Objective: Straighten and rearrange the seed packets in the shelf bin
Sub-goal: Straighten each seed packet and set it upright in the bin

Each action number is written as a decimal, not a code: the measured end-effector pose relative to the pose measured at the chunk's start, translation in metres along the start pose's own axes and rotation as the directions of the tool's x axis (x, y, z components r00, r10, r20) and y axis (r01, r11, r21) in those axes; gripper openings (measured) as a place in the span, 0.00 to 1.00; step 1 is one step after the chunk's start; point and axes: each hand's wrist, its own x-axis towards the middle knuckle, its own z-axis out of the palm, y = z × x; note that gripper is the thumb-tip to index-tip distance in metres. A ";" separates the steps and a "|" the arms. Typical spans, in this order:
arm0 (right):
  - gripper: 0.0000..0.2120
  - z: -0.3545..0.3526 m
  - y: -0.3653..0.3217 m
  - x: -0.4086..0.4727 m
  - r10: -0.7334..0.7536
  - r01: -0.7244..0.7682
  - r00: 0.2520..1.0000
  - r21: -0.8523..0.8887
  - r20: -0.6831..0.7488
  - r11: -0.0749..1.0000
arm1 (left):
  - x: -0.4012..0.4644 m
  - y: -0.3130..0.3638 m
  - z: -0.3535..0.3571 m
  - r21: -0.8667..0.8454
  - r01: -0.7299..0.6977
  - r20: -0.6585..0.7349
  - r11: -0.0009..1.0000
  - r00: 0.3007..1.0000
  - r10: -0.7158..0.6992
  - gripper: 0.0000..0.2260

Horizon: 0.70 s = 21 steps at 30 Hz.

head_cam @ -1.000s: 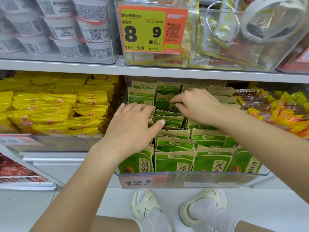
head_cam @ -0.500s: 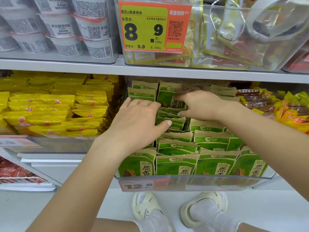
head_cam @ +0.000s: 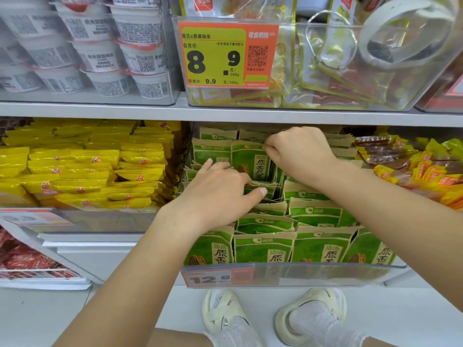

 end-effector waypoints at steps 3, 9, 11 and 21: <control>0.13 -0.012 0.000 -0.017 -0.090 0.091 0.995 0.025 -0.038 0.996 | -0.006 0.000 -0.002 -0.044 -0.012 -0.052 0.999 0.999 0.010 0.25; 0.17 -0.024 0.009 -0.054 -0.160 0.198 0.955 0.139 -0.250 0.970 | -0.025 -0.004 -0.004 -0.260 0.082 -0.451 0.962 0.871 -0.196 0.10; 0.15 -0.032 0.009 -0.060 -0.163 0.233 0.933 0.193 -0.320 0.953 | -0.029 -0.007 -0.005 -0.282 0.086 -0.509 0.956 0.831 -0.224 0.11; 0.14 -0.079 0.001 -0.083 0.036 0.214 0.883 0.469 -0.469 0.857 | -0.052 0.010 -0.015 -0.444 -0.111 -0.493 0.889 0.859 -0.139 0.10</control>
